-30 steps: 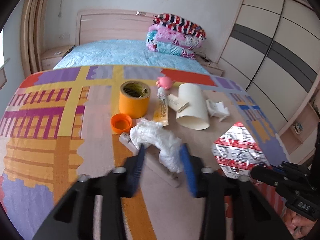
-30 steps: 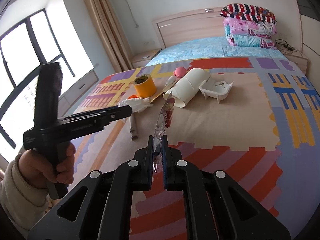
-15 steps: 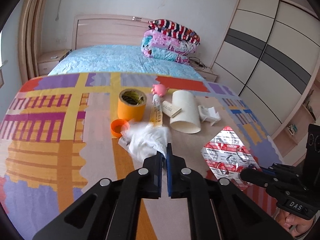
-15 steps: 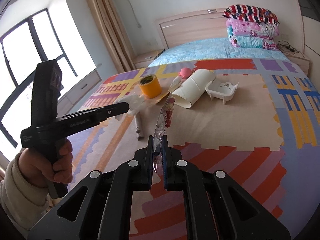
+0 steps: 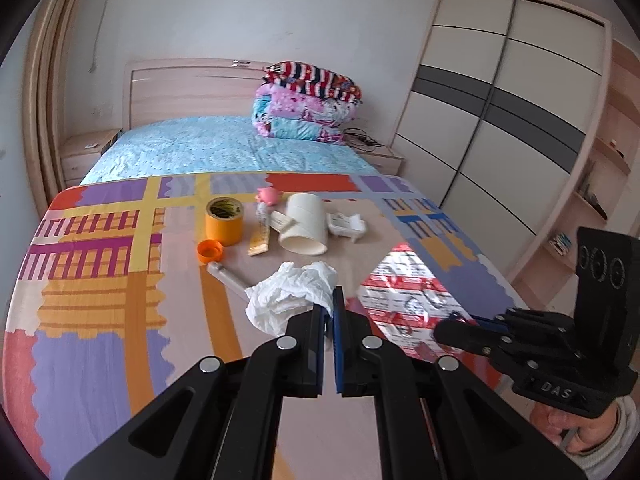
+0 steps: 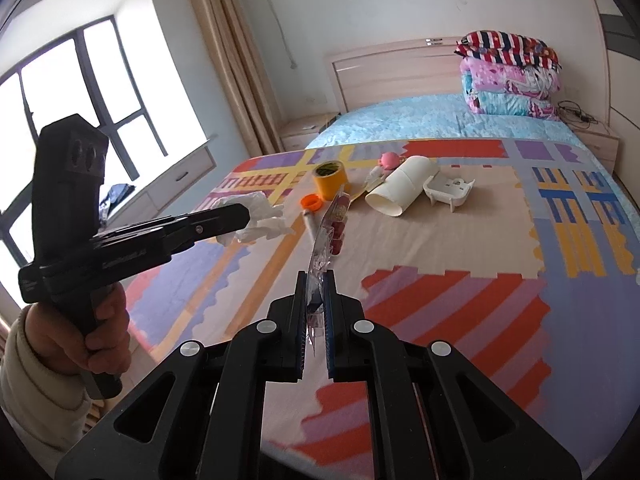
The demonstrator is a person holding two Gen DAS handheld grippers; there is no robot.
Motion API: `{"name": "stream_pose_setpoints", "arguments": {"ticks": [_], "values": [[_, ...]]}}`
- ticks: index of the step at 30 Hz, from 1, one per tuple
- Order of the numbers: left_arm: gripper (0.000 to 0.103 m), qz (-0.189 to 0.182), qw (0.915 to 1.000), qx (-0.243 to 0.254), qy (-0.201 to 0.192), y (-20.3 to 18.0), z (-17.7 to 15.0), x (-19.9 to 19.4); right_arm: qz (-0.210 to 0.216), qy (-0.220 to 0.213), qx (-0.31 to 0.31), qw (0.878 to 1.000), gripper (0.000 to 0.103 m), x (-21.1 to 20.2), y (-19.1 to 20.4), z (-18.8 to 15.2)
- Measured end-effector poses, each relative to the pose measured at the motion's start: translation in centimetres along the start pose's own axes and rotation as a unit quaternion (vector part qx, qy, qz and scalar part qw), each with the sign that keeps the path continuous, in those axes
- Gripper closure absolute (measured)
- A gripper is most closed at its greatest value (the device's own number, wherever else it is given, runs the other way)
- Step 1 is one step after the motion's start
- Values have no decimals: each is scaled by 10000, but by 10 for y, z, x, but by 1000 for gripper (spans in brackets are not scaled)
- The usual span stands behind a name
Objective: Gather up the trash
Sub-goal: 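Carry the blister pack and tissue in both tools over the black bin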
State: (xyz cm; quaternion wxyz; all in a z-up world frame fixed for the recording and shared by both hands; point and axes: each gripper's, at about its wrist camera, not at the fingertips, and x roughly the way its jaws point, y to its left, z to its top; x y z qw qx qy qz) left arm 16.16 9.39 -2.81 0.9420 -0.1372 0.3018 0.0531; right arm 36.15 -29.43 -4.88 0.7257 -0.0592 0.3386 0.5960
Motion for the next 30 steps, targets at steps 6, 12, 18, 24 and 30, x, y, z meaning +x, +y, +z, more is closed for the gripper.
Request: {"name": "stream_pose_setpoints", "arguments": {"ticks": [6,12,18,24,30], "values": [[100,-112,9995,271,-67,-28,-21,-35,48,-79,-149,9998,95,-26,15,-15],[100,-328,9990,240,-160,-46,-52,-69,136,-79,-260,9995,95,-50,28,-35],[100,-564,9983,148,30,-52,-76,-82,252,89,-348,9990,95,-64,38,-59],[100,-699,9972,186,205,-60,-106,-94,375,384,-444,9976,95,-71,48,-89],[100,-856,9947,178,551,-67,-135,-90,534,708,-272,9957,95,-70,52,-119]]}}
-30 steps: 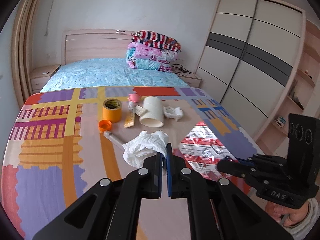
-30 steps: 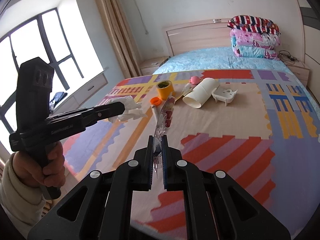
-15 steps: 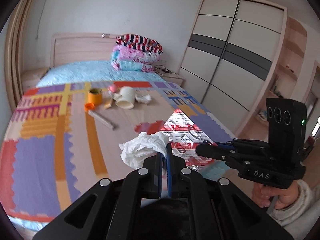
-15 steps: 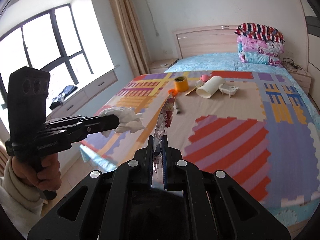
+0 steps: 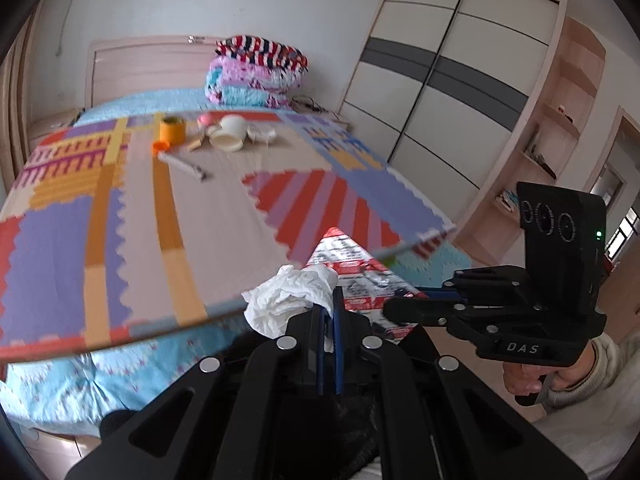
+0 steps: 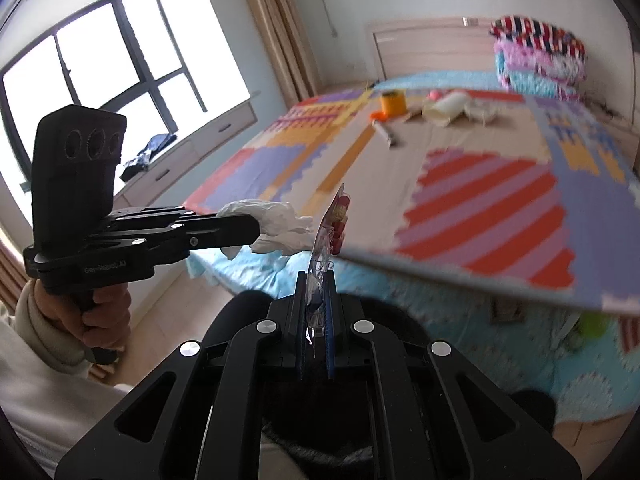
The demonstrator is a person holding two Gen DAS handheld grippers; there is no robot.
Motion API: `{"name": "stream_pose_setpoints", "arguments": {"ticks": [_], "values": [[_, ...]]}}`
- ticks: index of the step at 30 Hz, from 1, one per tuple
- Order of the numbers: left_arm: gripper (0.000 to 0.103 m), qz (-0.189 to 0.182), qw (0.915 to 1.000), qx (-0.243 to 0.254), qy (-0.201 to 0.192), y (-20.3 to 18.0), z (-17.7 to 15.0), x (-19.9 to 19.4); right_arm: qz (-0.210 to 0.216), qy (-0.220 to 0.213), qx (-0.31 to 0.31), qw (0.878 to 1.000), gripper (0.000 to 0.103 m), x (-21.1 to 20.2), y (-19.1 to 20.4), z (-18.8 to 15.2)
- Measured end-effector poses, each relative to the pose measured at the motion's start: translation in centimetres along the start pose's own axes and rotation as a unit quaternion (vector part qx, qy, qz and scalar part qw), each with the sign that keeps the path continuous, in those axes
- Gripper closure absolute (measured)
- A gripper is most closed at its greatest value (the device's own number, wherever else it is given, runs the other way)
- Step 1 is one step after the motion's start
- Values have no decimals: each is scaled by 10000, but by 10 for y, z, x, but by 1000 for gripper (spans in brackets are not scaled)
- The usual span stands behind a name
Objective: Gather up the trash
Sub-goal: 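Carry the blister pack and tissue in both tools over the black bin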
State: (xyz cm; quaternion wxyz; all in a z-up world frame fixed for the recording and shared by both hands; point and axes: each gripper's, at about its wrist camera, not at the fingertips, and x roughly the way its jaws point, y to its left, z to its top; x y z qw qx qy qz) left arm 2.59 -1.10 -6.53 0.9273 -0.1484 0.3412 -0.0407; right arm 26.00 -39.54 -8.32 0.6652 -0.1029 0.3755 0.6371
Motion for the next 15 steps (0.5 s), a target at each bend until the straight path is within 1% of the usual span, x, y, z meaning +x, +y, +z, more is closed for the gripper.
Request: {"name": "stream_pose_setpoints", "arguments": {"ticks": [3,6,10,15], "values": [[100,-40,9997,-25,226,-1,-14,11,48,215,89,9997,95,12,-1,-14],[100,111,9989,-85,457,2,-30,25,59,439,221,9988,95,29,-8,-28],[100,152,9977,-88,660,5,-44,38,40,688,322,9971,95,46,-15,-43],[100,311,9949,-147,950,16,-62,59,-71,951,431,9945,95,63,-21,-58]]}}
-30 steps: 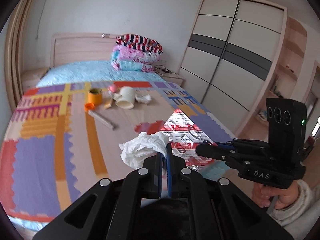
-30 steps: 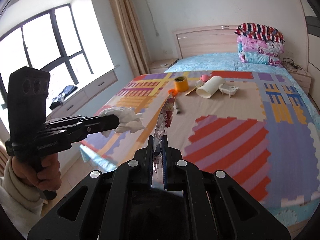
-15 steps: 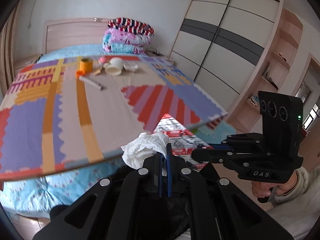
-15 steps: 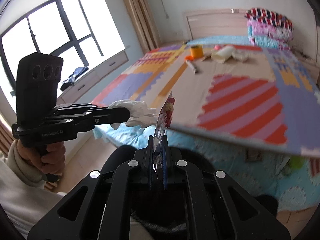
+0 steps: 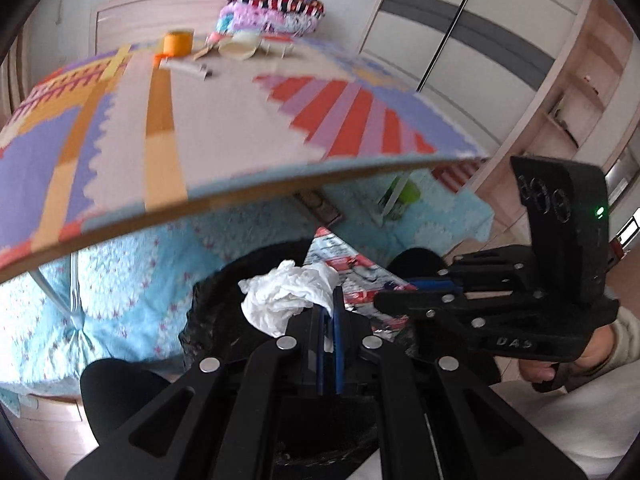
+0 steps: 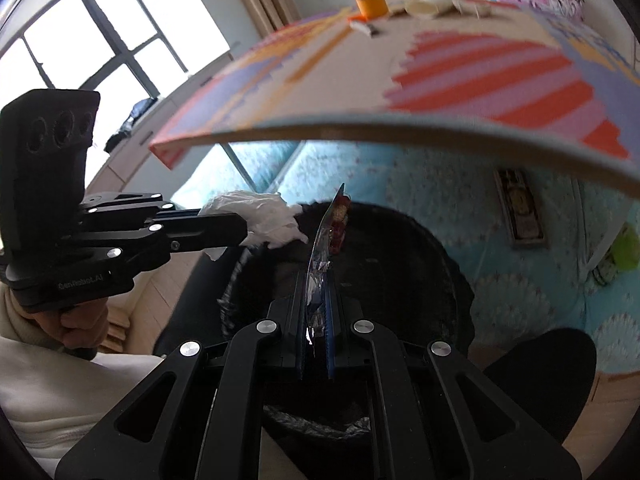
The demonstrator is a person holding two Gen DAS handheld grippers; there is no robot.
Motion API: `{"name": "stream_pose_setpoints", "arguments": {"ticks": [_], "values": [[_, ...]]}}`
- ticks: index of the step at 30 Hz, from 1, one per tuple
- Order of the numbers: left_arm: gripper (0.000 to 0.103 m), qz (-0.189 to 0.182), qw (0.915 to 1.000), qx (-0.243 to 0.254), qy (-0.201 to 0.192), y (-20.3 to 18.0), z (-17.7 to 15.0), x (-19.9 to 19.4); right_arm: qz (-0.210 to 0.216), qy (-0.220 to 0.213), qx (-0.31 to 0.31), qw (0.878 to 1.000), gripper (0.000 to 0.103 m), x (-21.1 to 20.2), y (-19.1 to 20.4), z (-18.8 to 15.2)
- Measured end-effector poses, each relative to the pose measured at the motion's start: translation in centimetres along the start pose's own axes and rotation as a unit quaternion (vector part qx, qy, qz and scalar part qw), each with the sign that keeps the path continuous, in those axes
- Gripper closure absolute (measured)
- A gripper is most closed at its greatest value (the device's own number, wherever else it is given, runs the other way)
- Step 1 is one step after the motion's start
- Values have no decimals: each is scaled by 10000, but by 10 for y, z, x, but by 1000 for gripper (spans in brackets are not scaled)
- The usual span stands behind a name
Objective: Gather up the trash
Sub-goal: 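Carry the blister pack and tissue in both tools over the black bin, then open the right tool over the bin while the left tool releases the tissue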
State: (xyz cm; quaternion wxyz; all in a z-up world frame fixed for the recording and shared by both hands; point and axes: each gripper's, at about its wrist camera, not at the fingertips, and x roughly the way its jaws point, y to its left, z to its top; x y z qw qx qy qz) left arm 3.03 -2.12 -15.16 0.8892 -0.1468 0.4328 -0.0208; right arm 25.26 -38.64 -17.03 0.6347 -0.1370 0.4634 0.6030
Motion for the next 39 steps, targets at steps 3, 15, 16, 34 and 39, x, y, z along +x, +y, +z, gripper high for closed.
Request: {"name": "stream_pose_setpoints", "arguments": {"ticks": [3,15,16,34,39], "values": [[100,69,9996,-20,263,6,-11,18,-72,190,62,9998,95,12,-4,-6],[100,50,9943,-547,911,32,-43,65,-389,659,86,9970,95,52,-7,-24],[100,31,9940,-568,934,33,-45,67,-397,683,78,9968,95,53,-7,-24],[51,174,9874,-799,1354,34,-45,84,-407,726,202,9963,70,56,-11,-27],[47,169,9896,-739,1224,32,-43,78,-408,708,199,9965,70,56,-12,-26]]}}
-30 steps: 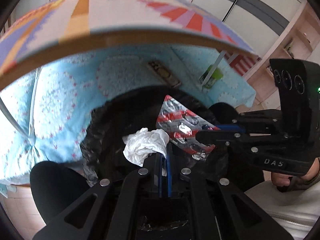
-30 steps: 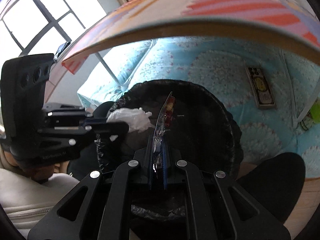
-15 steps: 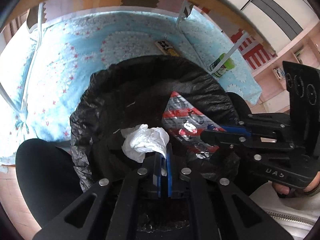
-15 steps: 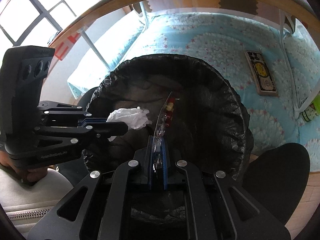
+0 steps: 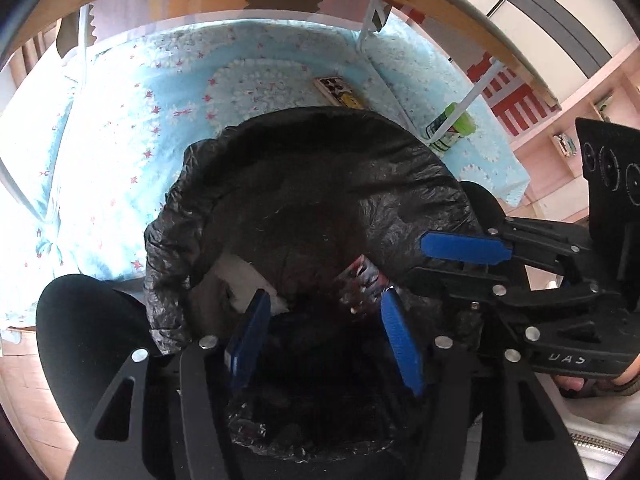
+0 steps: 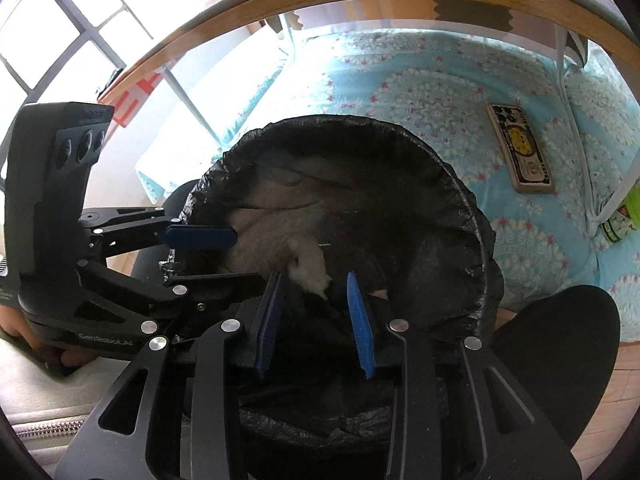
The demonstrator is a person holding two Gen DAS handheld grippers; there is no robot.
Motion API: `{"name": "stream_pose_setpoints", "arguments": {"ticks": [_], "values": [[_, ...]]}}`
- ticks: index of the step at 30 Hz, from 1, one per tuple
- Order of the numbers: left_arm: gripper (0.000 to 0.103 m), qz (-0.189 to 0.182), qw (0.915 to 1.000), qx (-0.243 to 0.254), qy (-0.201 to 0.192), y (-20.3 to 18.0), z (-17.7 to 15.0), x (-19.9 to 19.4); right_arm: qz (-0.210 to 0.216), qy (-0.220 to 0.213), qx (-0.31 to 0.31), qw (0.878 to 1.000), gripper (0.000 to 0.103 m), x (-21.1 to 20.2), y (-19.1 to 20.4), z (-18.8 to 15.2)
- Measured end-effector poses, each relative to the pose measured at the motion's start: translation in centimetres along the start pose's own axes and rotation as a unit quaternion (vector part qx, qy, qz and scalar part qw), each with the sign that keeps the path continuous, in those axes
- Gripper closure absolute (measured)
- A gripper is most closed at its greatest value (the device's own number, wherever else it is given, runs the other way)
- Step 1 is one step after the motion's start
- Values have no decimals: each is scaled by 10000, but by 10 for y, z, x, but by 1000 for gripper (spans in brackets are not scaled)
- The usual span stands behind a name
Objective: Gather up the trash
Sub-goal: 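Open the right tool over the bin while the left tool releases the tissue, then move both tools back toward the grey tube and white plastic holder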
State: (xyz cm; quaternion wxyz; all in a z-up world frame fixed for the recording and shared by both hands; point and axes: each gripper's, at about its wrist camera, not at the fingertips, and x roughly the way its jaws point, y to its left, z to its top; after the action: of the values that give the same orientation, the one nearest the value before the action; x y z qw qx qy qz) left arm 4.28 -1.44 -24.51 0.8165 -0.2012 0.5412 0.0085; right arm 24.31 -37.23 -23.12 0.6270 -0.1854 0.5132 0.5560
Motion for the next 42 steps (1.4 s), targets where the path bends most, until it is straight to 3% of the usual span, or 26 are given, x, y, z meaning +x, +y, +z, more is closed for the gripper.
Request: {"name": "stream_pose_setpoints", "arguments": {"ticks": [12,18,32,34,42], "values": [[47,-75,9994,206,-266,-4,9,-21,98,-208,125,9997,70,-20,-6,9],[47,-11,9969,524,-584,-15,21,-48,102,-429,-32,9990,70,-41,1,18],[47,-31,9836,827,-1602,-35,53,-133,93,-1233,-355,9917,68,-106,5,55],[47,-29,9821,796,-1706,-34,60,-138,50,-1382,-354,9898,63,-116,3,62],[47,104,9792,732,-1889,-23,87,-145,-147,-1785,-303,9834,63,-140,-17,94]]}}
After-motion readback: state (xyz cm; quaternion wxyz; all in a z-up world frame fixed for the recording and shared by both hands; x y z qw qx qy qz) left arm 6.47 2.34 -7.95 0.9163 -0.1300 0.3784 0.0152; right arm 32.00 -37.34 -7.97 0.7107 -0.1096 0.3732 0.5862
